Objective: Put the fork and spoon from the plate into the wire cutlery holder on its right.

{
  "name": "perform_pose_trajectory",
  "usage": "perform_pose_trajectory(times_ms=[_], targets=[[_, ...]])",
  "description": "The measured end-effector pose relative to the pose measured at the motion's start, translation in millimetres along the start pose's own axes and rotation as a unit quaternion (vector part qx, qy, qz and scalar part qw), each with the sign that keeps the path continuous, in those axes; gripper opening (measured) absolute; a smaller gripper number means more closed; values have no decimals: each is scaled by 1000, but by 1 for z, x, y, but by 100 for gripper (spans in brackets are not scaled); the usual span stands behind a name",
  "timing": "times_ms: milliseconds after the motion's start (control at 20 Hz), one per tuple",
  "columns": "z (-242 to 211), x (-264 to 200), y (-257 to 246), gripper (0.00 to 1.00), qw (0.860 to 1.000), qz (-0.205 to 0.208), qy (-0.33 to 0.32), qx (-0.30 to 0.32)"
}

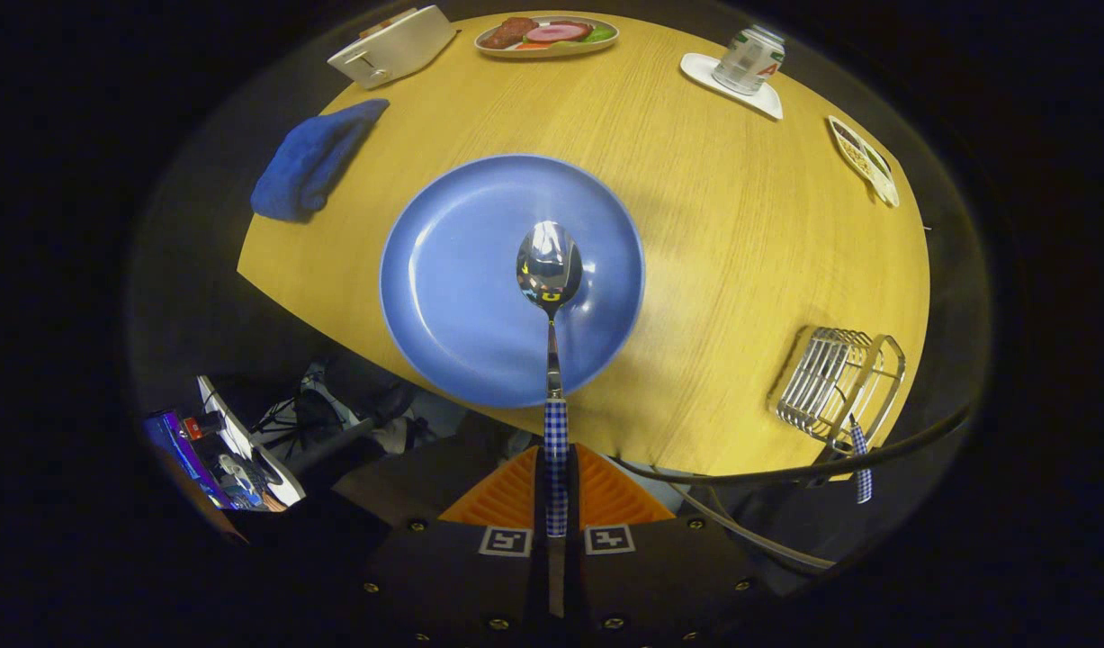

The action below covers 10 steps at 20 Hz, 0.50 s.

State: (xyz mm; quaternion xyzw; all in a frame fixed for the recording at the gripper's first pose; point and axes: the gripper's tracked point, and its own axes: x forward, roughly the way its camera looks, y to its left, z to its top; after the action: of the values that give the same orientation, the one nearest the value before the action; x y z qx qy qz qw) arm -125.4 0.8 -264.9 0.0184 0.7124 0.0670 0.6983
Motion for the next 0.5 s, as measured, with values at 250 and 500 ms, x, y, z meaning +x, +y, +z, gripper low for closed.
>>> perform_pose_trajectory(times_ms=[250, 500], targets=[[-49, -37, -43, 7, 999, -1, 15, 33], [-93, -66, -85, 7, 997, -9, 17, 69]])
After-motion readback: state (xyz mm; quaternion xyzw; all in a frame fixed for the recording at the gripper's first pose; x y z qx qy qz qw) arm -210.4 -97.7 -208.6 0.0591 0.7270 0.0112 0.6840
